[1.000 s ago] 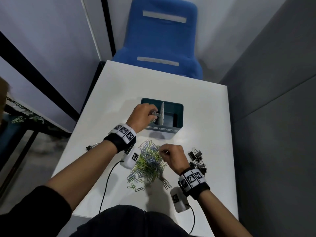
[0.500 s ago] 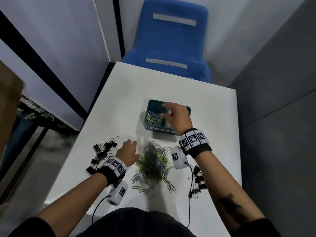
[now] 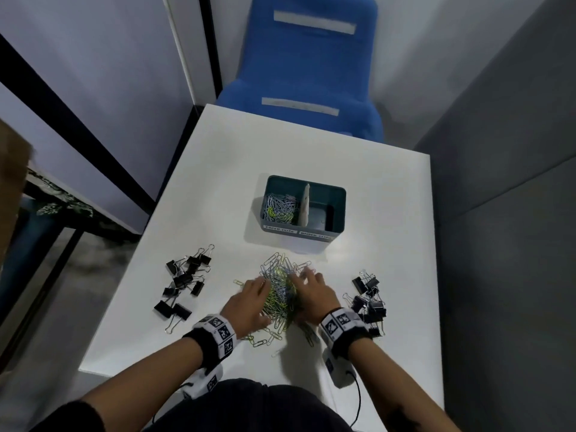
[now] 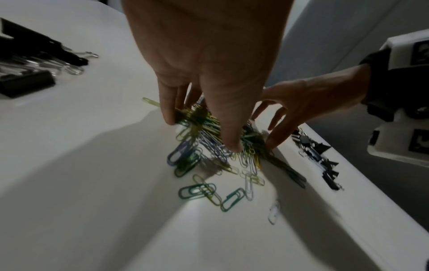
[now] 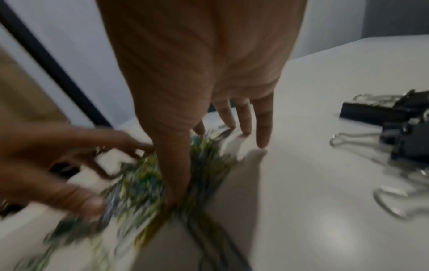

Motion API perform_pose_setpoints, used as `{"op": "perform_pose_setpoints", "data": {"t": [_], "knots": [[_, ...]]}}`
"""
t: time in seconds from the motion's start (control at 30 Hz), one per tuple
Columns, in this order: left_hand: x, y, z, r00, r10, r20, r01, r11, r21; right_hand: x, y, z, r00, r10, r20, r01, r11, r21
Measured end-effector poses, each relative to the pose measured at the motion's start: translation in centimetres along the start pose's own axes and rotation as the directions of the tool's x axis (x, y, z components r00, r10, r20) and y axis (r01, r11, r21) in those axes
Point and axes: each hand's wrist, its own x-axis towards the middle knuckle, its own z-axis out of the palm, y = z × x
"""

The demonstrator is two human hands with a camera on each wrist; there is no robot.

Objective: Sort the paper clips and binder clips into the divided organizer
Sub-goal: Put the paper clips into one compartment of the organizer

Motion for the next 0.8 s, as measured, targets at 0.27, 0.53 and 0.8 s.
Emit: {"op": "perform_pose_setpoints", "data": {"t": [0.27,0.53,0.8], "knots": [[1.4,0.4,-0.1,0.989,0.048,-0.14,-0.047,0.999,0.01,0.2,-1.9,2.1,0.982,0.032,-0.186,-0.011,0.993,0.114],[1.6,0.0,-2.1,0.987,0.055,-0.148,-0.079,0.983,-0.164,0.0,-1.6,0.2,0.975,0.12,-0.187,-0.069,0.963,0.261],[1.4,0.7,-6.4,0.956,0.045,-0.29,-0.153,0.92,-0.361,-1.1,-0.6,-0.7,0.961,0.13,-0.243,-0.041,0.94,0.34]]}}
